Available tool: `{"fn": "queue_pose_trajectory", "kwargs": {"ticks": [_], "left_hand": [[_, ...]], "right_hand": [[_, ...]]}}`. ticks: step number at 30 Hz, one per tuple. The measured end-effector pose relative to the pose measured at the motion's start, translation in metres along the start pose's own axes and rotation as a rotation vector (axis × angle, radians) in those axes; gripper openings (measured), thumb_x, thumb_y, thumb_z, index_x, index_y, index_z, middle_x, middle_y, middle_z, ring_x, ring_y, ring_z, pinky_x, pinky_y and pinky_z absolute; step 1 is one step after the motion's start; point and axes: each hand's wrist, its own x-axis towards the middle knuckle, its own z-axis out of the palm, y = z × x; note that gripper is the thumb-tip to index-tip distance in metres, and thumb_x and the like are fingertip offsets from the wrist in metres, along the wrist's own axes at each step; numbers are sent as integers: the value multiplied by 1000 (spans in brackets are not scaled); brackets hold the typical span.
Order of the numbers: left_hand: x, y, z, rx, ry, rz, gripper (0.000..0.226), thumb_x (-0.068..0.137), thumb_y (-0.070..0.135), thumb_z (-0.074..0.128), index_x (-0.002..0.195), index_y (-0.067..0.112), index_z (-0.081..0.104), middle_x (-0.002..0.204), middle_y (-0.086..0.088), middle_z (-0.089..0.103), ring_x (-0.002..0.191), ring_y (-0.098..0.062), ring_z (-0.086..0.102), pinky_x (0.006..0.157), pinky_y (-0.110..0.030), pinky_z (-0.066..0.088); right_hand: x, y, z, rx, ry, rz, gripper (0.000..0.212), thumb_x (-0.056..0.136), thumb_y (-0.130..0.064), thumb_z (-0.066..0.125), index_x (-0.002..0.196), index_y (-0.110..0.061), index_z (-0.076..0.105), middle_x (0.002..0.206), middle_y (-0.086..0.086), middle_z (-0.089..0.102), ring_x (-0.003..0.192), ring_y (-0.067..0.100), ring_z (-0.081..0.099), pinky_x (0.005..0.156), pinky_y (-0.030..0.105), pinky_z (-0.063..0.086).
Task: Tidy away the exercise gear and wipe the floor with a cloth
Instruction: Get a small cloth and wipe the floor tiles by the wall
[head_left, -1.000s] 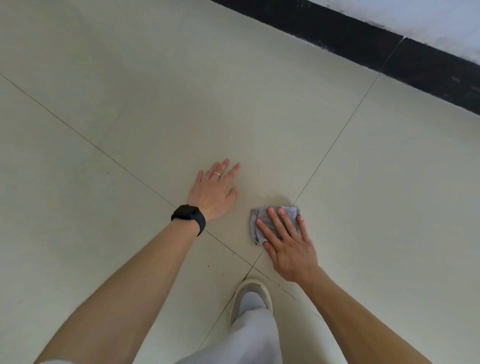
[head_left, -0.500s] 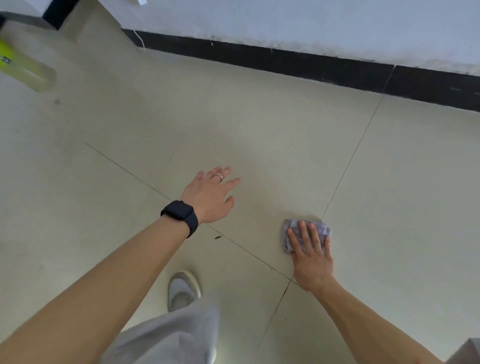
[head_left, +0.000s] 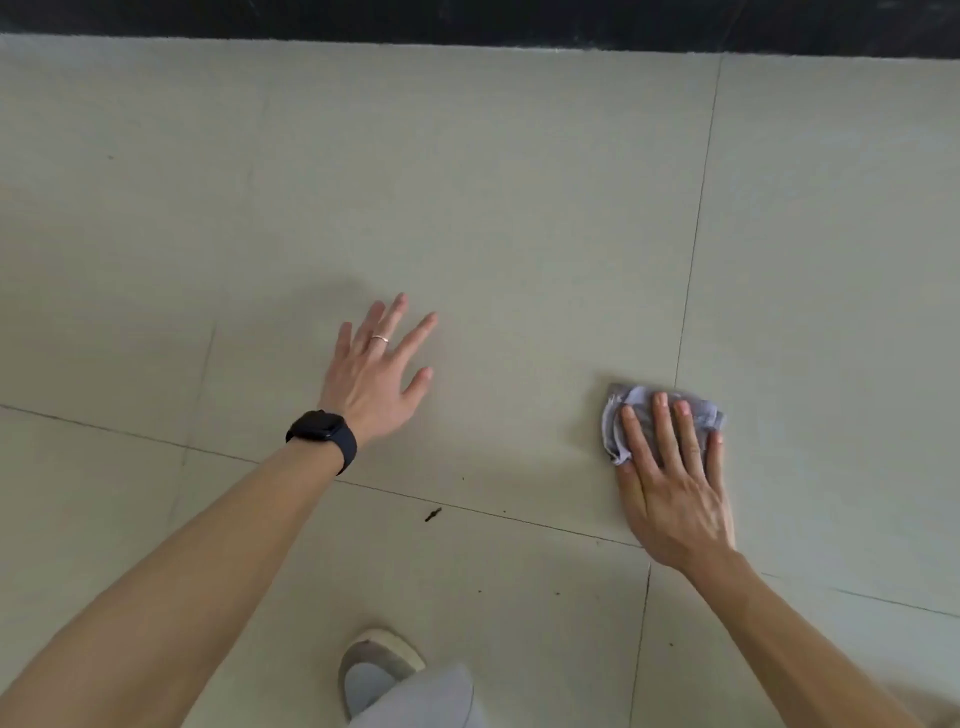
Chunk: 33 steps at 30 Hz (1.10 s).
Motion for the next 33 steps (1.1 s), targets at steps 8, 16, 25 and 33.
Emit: {"fn": "queue_pose_trajectory", "kwargs": {"ticks": [8,16,25,33], "left_hand": [[-30,-118,49,-161,-17,-370,71,92,70,20,157,43,8,168,-2,-2,153,-31,5,119,-62,9],[-33,-138,69,-275,54,-335,76,87,78,20,155,48,9,167,9,-9,154,-23,-3,119,-62,-2],[-32,-141,63,-261,1,-322,76,85,79,16,153,52,-3,162,15,-24,153,-15,-14,120,-60,-5],[-32,-140,68,-300,43,-316,78,84,80,21,154,51,4,165,15,-16,154,-17,-7,119,-57,-8]], "right_hand": [[-3,-137,16,299,67,659,69,100,-49,17,161,-21,1,165,18,-16,152,33,-19,121,60,-6],[-14,-224,32,8,-125,-166,58,106,-48,20,161,-33,8,169,2,-2,156,24,-4,123,52,3],[40,-130,-16,333,-157,815,68,103,-45,14,160,-15,-10,163,21,-24,149,39,-26,120,50,-16],[22,-232,1,29,-142,-164,61,107,-46,15,161,-22,1,168,11,-10,154,31,-13,126,43,-1]]}}
